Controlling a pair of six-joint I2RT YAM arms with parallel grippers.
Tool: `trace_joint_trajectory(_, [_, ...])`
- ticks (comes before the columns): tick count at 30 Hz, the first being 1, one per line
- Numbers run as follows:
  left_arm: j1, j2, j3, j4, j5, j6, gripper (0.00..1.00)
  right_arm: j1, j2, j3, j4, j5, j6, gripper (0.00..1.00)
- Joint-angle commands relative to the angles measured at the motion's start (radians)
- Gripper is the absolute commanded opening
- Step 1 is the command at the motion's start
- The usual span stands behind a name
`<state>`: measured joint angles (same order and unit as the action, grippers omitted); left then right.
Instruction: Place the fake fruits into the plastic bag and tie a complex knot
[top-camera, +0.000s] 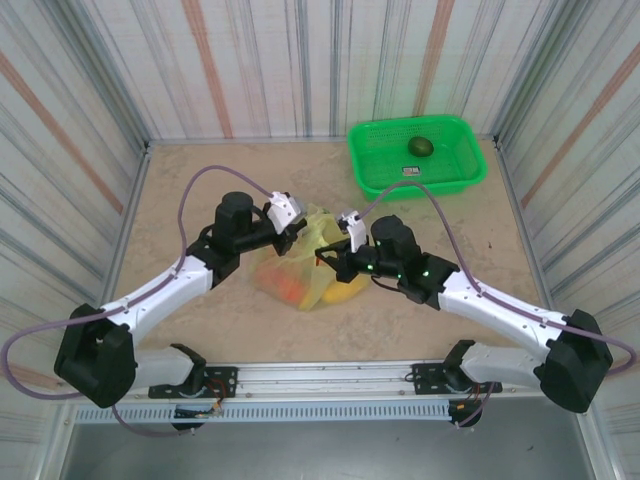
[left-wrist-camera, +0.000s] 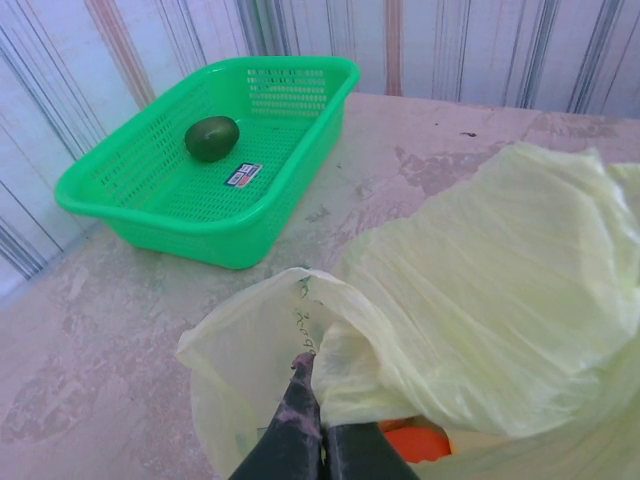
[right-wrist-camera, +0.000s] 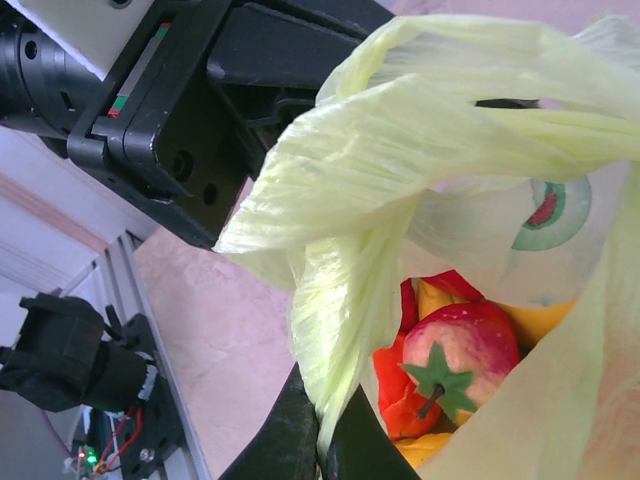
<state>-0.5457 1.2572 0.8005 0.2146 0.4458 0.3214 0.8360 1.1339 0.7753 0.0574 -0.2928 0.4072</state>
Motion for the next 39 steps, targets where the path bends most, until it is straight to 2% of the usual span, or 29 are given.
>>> trace_joint_trajectory(1, [0.009, -0.022, -0.017, 0.023, -0.093, 0.018, 0.0, -0.003, -0.022, -0.008, -0.064, -0.047, -0.024, 0.0])
trace_joint_trajectory(7, [0.005, -0.029, -0.022, 0.025, -0.12, 0.024, 0.0, -0.003, 0.033, 0.037, -0.162, -0.074, -0.046, 0.0])
trace_joint_trajectory(11, [-0.029, -0.011, -0.013, -0.006, -0.134, 0.058, 0.0, -0.003, 0.076, 0.085, -0.254, -0.054, -0.069, 0.0])
trace_joint_trajectory(14, [-0.06, 0.019, -0.001, -0.031, -0.136, 0.088, 0.0, -0.002, 0.08, 0.089, -0.229, -0.085, -0.069, 0.0])
trace_joint_trajectory(22, [-0.069, 0.024, 0.005, -0.044, -0.136, 0.091, 0.0, -0.003, 0.078, 0.087, -0.145, -0.172, -0.061, 0.2])
trace_joint_trajectory(28, [-0.072, 0.018, 0.008, -0.046, -0.136, 0.093, 0.0, -0.005, 0.07, 0.082, -0.14, -0.168, -0.054, 0.22])
trace_joint_trajectory(32, [-0.07, 0.018, 0.007, -0.044, -0.133, 0.093, 0.0, -0.016, 0.051, 0.07, -0.126, -0.154, -0.049, 0.19])
trace_joint_trajectory(37, [-0.07, 0.014, 0.007, -0.044, -0.134, 0.093, 0.0, -0.036, 0.037, 0.061, -0.111, -0.155, -0.044, 0.02])
trace_joint_trajectory(39, [-0.071, 0.009, 0.005, -0.043, -0.137, 0.093, 0.0, -0.041, 0.035, 0.059, -0.115, -0.16, -0.046, 0.0])
